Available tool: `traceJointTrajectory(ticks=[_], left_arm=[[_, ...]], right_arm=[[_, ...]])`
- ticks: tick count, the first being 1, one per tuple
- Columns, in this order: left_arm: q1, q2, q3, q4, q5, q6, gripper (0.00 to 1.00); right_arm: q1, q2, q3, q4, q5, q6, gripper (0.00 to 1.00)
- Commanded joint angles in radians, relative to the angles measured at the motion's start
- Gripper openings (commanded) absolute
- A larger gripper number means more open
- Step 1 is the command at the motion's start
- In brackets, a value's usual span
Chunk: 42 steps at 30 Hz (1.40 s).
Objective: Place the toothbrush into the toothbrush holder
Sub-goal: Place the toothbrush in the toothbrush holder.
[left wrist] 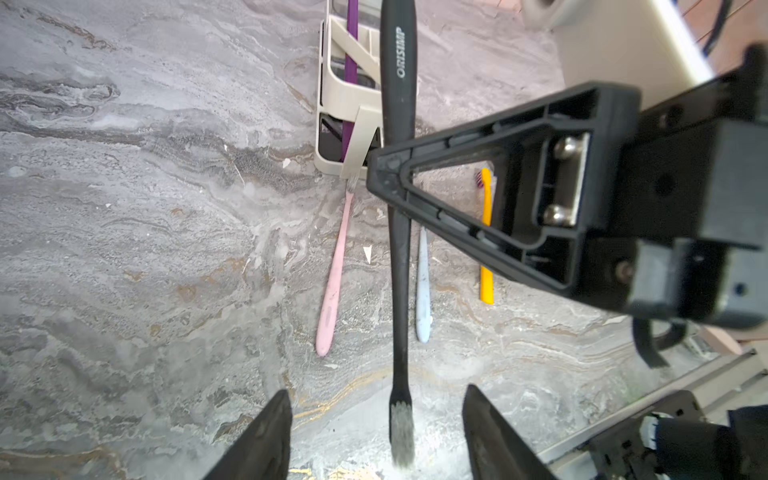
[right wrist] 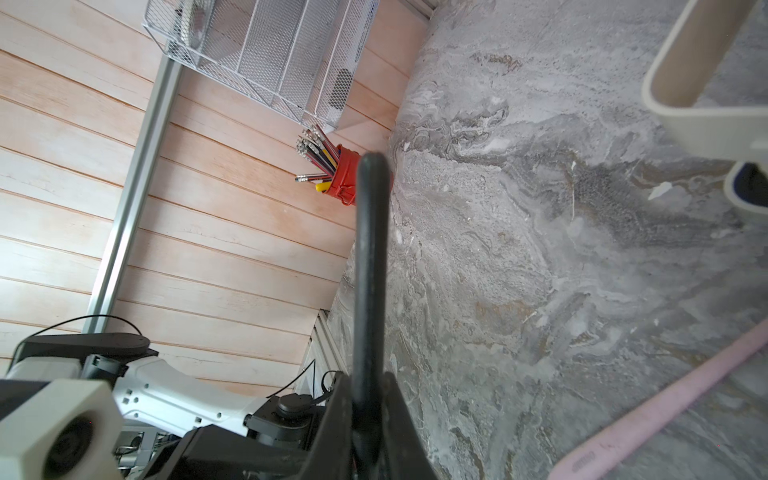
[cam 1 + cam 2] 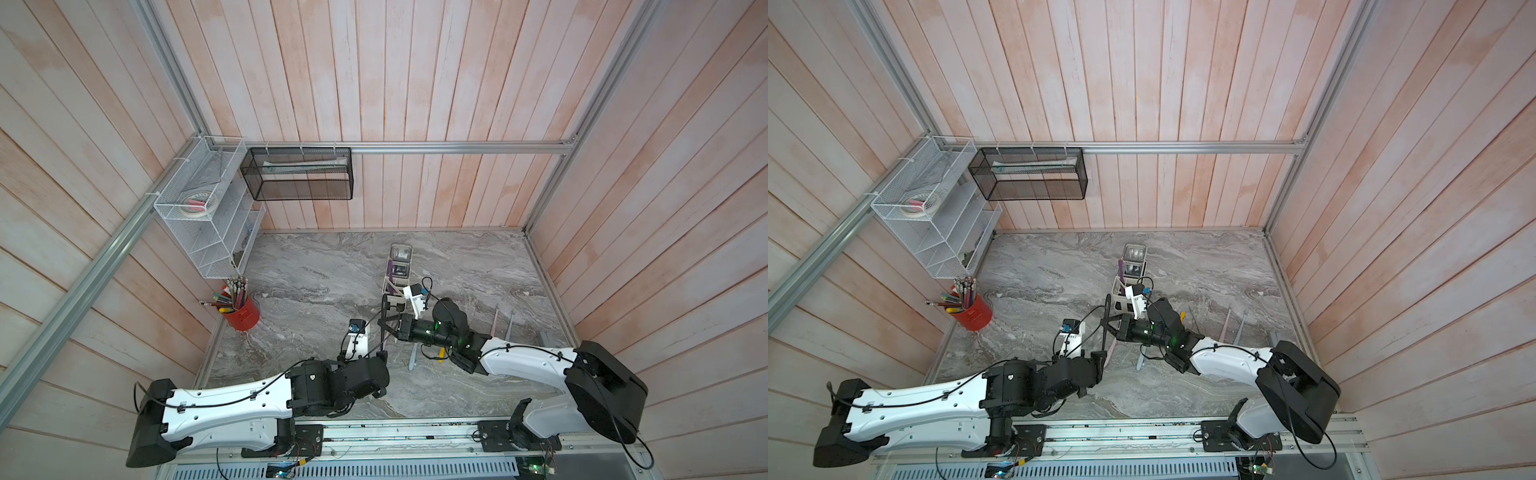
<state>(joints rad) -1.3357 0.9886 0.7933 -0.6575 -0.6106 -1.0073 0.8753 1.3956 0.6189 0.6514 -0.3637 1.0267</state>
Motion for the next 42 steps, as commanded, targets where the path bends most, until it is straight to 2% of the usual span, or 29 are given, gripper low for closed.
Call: traceJointTrajectory(ticks=[1,5,9,15,24,30,35,42], left_arm=[[-0.003,-0.067,-0.045,0.063,-0.023,0.003,0.68],[-0.002,-0.143,-0.110,0.189,0.000,0.013,0.68],[-0.003,-0.222,-0.177,0.317,-0.006,0.021,0.68],[-0.001,-0.374,-0.347,0.642,-0.004,0.038,0.67],[-0.002,-0.410,-0.445,0.930,0.079,0.041,0.65],[-0.002,-0.406,-0.479,0.964,0.094,0.010,0.64],[0.000,-0.397,-0.501,0.991,0.097,-0.012,0.61],[0.017,-0.356,-0.508,0.998,0.141,-0.037,0.56]], right_arm=[[-0.036,-0.064,-0.044,0.092,0.007,0.070,0.00],[-0.077,-0.060,-0.093,0.236,-0.055,0.181,0.00],[-0.079,-0.027,-0.087,0.295,-0.115,0.212,0.00],[-0.078,0.036,-0.120,0.575,-0.193,0.310,0.00],[-0.078,0.169,-0.140,0.914,-0.239,0.461,0.00],[-0.078,0.264,-0.125,1.079,-0.249,0.565,0.00],[-0.064,0.280,-0.107,1.087,-0.252,0.560,0.00],[-0.054,0.242,-0.093,0.996,-0.254,0.512,0.00]])
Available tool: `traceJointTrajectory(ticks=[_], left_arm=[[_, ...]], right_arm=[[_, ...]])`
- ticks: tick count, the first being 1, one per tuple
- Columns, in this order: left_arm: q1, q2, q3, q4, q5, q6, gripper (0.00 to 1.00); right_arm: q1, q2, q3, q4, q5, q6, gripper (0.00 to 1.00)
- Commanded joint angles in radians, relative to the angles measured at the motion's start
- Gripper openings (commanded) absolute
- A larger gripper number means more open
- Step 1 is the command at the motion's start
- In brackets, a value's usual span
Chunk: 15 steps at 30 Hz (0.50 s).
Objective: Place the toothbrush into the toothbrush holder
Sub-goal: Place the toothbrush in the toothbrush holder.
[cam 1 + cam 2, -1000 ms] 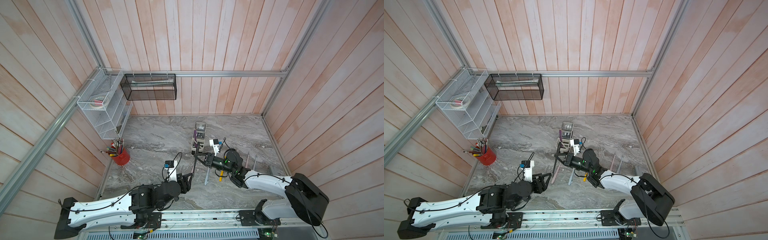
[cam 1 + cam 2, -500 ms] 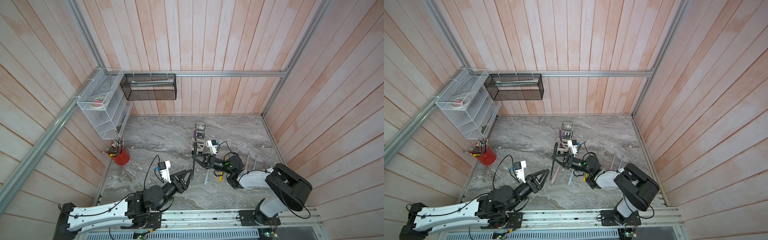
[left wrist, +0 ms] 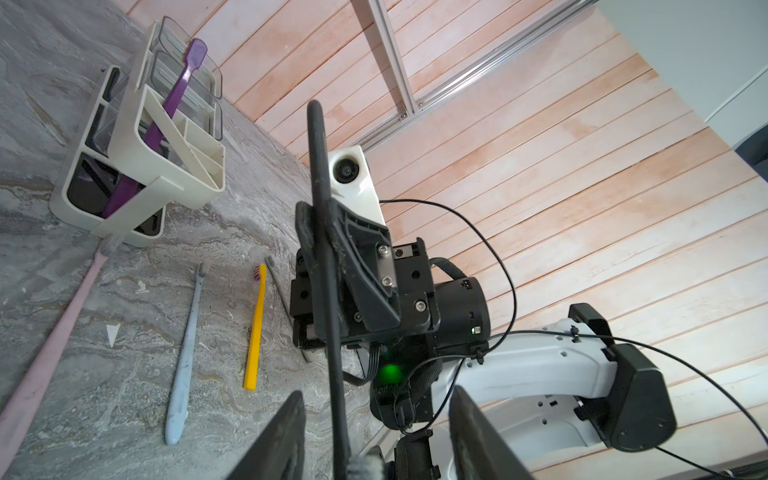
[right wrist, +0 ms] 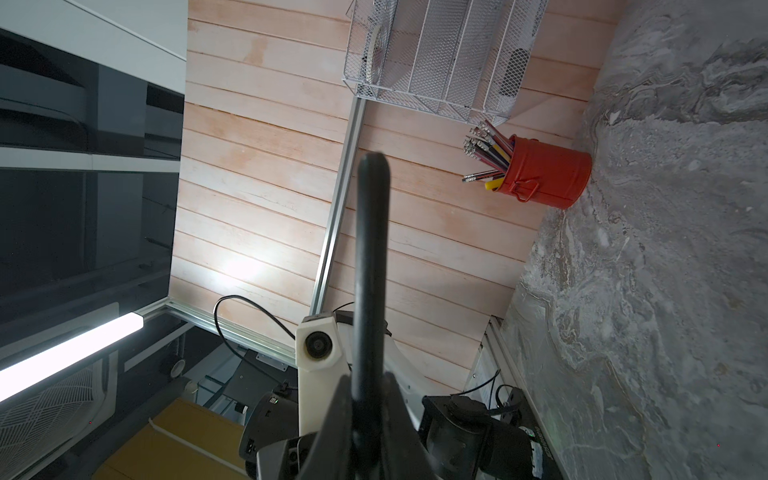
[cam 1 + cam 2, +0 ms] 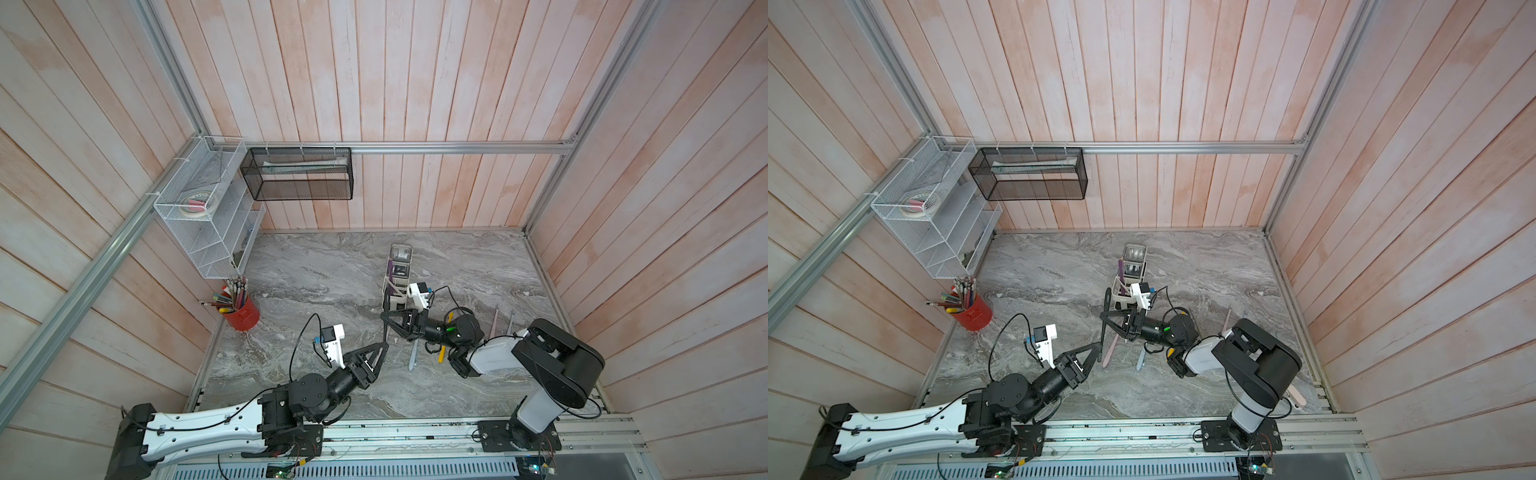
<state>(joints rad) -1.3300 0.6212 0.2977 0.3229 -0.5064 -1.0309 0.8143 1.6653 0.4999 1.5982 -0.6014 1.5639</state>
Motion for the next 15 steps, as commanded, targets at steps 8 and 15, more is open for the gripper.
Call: traceJointTrajectory(ticks=[8,15], left_arm=[[0.047,0.028,-0.014,0.020,0.092,-0.039,0.51],[0.068,0.019,-0.035,0.033,0.135,-0.062,0.41]], right_arm=[[0.024,-0.015,0.053,0.016,-0.058,-0.036,0.00],[0.025,0.016,0.090,-0.009,-0.134,-0.032,0.00]])
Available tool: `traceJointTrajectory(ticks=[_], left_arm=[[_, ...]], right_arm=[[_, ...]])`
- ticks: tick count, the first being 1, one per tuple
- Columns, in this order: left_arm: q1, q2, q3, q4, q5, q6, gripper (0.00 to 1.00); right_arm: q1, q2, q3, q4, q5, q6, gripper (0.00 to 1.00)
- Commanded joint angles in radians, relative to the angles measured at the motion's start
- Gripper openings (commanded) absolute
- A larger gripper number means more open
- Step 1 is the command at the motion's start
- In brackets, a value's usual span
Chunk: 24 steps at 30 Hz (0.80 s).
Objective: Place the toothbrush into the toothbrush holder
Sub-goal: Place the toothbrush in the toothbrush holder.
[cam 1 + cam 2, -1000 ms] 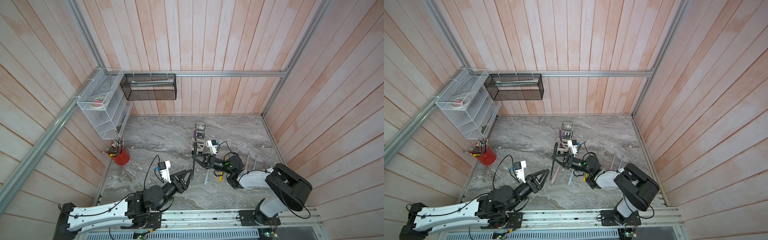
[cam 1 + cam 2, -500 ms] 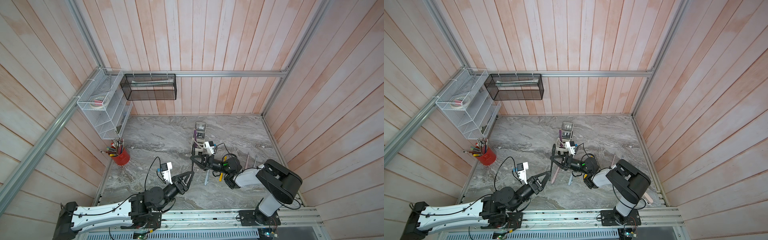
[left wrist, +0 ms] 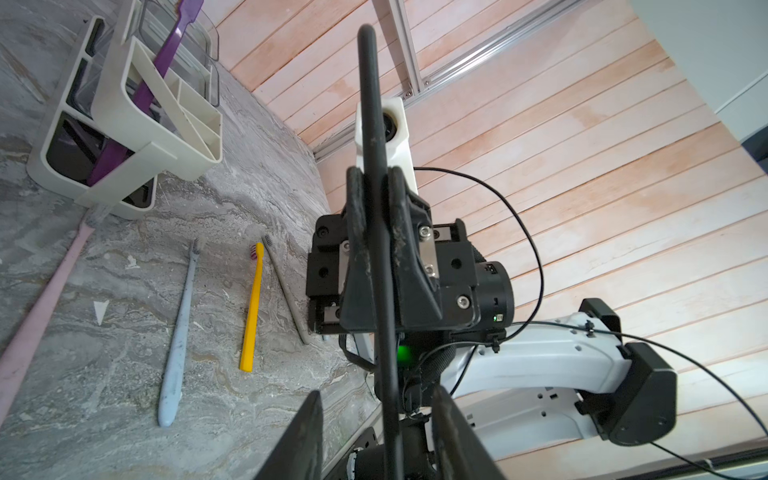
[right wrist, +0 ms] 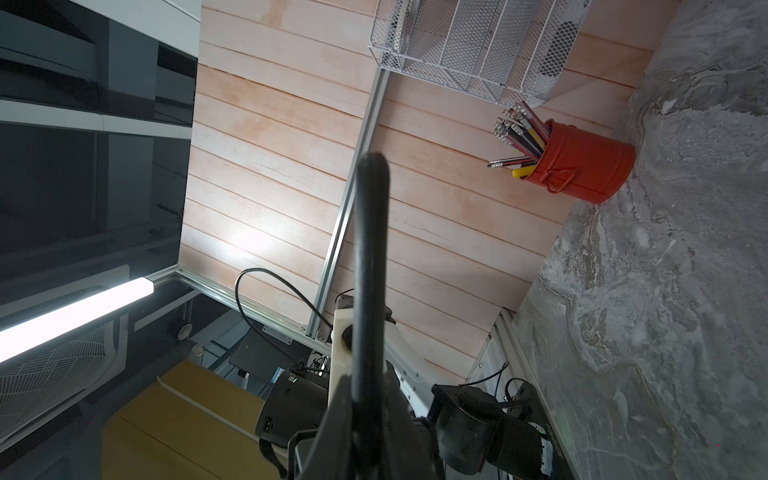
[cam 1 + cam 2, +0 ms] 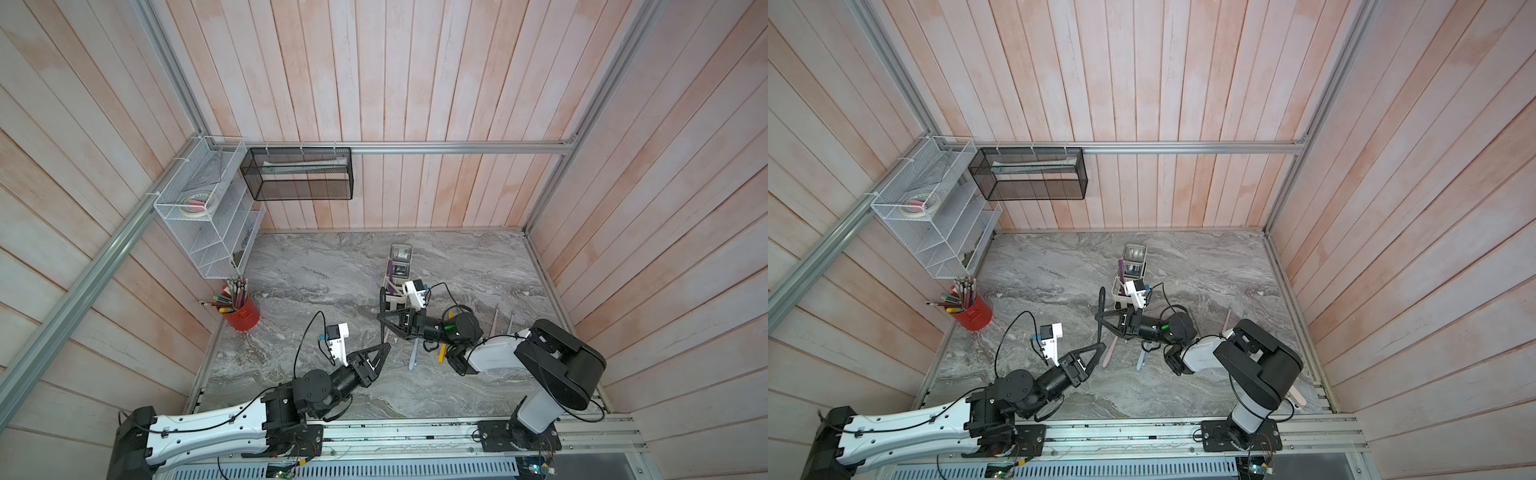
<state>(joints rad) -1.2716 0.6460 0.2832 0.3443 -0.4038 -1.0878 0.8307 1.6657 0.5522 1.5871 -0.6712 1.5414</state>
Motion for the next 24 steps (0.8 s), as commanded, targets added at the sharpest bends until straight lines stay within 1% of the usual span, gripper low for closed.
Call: traceJointTrajectory(ticks=[1,3,7,9,12,16,24], left_arm=[[0.012,-0.005,-0.022,0.012,0.042,-0.009,0.40],[0.019,-0.004,-0.020,0.006,0.067,-0.009,0.40],[0.021,-0.008,-0.013,-0.026,0.088,-0.010,0.37],[0.023,-0.011,-0.013,-0.033,0.097,-0.010,0.36],[0.026,-0.015,-0.007,-0.050,0.104,-0.010,0.34],[0.026,-0.020,-0.001,-0.072,0.112,-0.010,0.31],[0.031,-0.022,0.010,-0.135,0.114,-0.023,0.31]], right_arm=[[0.007,0.013,0.045,-0.022,-0.081,-0.017,0.00],[0.006,0.010,0.057,-0.061,-0.112,-0.042,0.00],[0.007,-0.010,0.092,-0.207,-0.169,-0.115,0.00],[0.006,-0.022,0.098,-0.241,-0.180,-0.130,0.00],[0.004,-0.043,0.108,-0.307,-0.192,-0.192,0.00],[-0.003,-0.066,0.124,-0.433,-0.215,-0.263,0.00],[-0.019,-0.104,0.141,-0.527,-0.262,-0.321,0.00]])
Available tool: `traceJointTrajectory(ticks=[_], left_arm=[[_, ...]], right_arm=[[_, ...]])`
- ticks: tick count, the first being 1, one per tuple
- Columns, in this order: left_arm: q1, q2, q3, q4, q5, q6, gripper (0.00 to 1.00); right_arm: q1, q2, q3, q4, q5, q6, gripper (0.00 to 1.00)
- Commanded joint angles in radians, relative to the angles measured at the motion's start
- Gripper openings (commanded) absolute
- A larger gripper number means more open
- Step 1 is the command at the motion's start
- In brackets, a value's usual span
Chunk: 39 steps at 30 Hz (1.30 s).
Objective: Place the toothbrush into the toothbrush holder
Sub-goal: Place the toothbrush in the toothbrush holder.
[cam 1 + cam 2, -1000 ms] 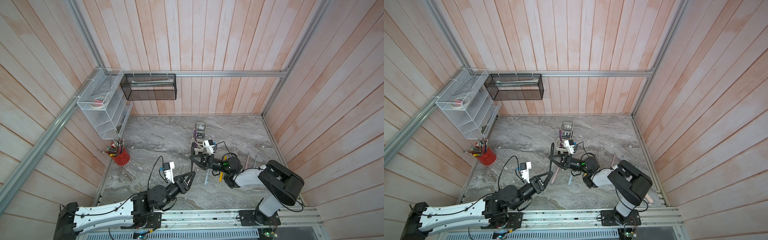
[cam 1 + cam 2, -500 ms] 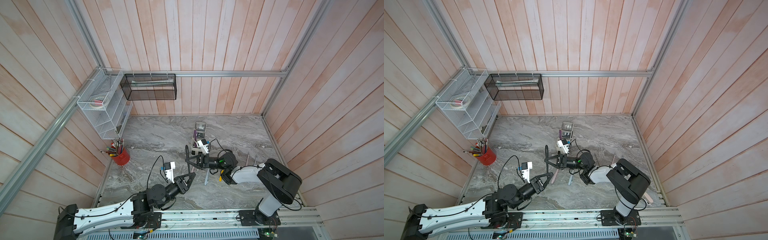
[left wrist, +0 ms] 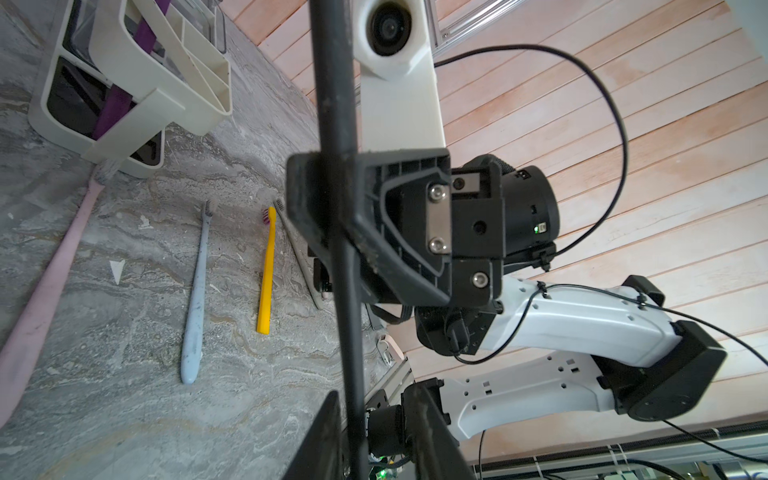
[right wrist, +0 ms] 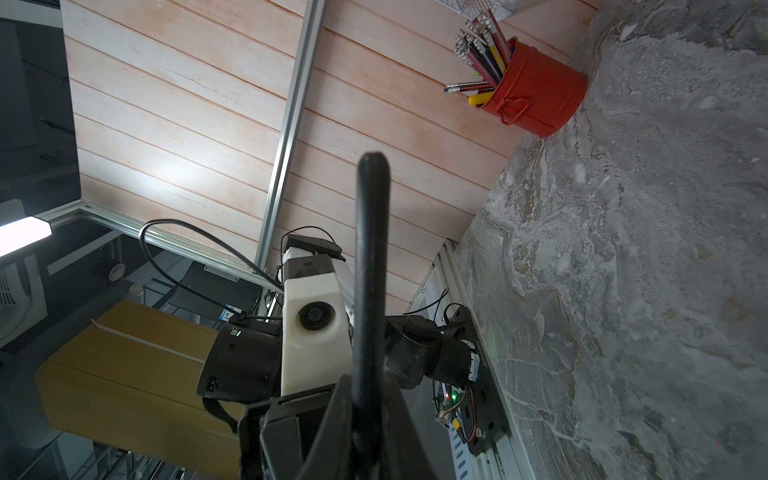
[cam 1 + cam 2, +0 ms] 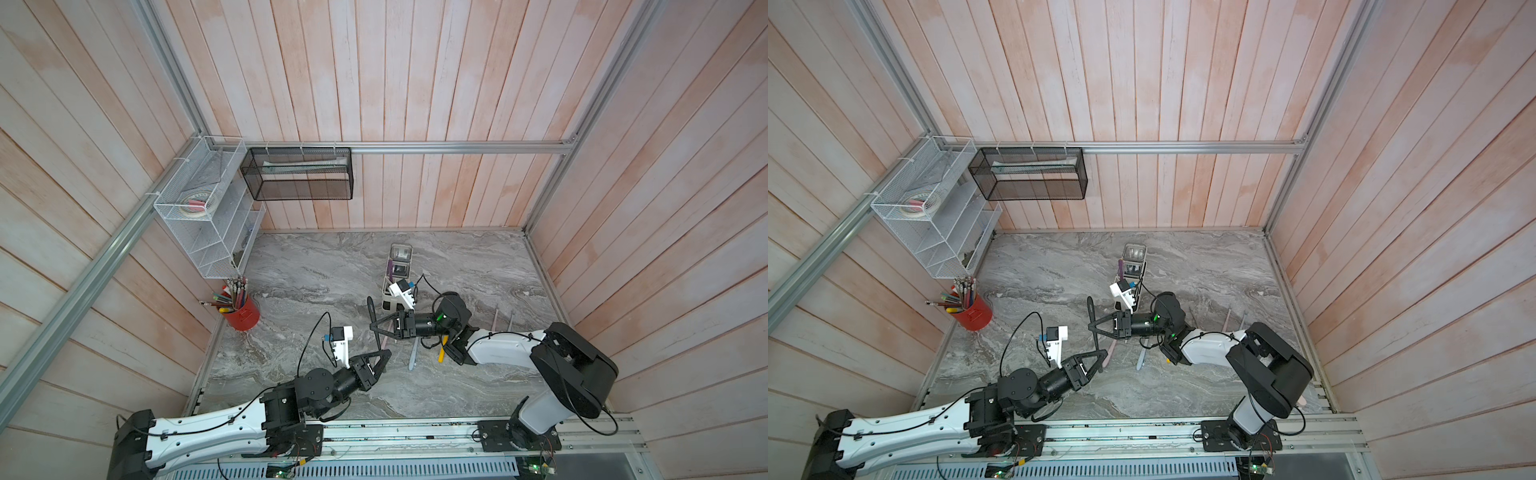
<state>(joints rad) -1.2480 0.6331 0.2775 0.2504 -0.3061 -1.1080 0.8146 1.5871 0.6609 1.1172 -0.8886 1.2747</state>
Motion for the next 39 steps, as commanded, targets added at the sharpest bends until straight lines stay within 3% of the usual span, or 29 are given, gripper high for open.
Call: traceJointTrajectory(ticks=[1,6,20,34,39], left_arm=[[0.007,-0.011,0.016,-0.050,0.017,-0.004,0.31],[0.012,-0.034,0.014,-0.071,0.011,-0.009,0.33],[0.014,0.015,0.020,-0.013,0.030,-0.005,0.24],[0.015,-0.008,0.025,-0.033,0.025,-0.009,0.05],[0.016,-0.009,0.029,-0.035,0.024,-0.011,0.00]], right_arm=[[-0.003,-0.032,0.034,-0.068,-0.046,-0.063,0.00],[-0.003,-0.051,0.037,-0.122,-0.046,-0.099,0.00],[0.016,-0.029,0.030,-0.038,-0.046,-0.051,0.00],[0.016,-0.016,0.017,-0.007,-0.036,-0.033,0.00],[0.013,-0.018,0.013,0.004,-0.033,-0.028,0.17]])
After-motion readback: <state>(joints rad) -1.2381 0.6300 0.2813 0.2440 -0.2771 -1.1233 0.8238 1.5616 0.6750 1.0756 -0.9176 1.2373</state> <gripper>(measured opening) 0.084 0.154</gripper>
